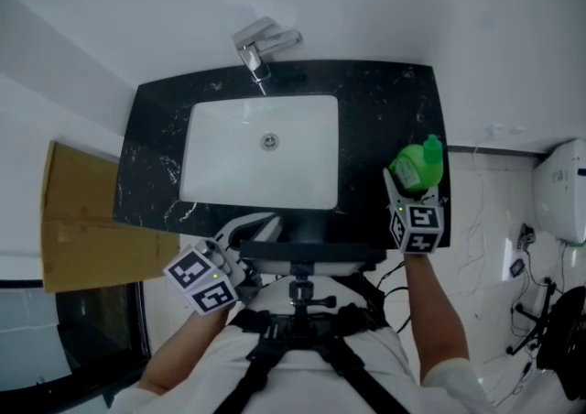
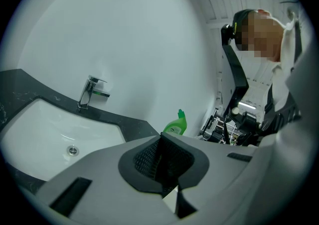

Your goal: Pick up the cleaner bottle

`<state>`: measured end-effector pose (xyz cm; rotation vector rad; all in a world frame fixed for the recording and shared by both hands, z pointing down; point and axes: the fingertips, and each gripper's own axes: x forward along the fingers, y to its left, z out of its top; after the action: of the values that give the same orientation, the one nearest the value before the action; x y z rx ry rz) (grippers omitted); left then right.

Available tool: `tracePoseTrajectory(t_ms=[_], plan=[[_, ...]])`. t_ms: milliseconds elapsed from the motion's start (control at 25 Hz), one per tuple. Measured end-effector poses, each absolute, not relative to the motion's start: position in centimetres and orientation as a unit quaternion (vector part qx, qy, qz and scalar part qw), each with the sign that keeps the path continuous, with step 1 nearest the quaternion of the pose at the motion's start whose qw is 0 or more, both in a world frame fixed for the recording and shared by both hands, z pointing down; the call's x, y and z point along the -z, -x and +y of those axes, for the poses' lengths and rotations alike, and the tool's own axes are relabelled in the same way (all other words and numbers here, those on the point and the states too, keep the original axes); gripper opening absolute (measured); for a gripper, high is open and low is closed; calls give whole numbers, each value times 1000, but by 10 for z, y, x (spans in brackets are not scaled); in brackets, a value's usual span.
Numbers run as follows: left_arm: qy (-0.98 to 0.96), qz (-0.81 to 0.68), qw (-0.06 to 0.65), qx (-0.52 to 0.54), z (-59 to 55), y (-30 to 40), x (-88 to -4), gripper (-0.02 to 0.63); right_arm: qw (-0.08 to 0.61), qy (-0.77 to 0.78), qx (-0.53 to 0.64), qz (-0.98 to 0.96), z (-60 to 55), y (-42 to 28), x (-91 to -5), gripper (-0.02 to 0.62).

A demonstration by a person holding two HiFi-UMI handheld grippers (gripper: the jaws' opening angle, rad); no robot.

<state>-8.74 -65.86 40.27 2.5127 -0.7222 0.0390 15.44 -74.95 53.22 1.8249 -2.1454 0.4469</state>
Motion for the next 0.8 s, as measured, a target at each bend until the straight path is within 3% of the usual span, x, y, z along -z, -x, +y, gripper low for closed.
tracePoseTrajectory(t_ms=[800], plan=[[-929,-263,261,-21,-665,88,-405,0,131,-636,-145,-746,-757,-152,-535,250]])
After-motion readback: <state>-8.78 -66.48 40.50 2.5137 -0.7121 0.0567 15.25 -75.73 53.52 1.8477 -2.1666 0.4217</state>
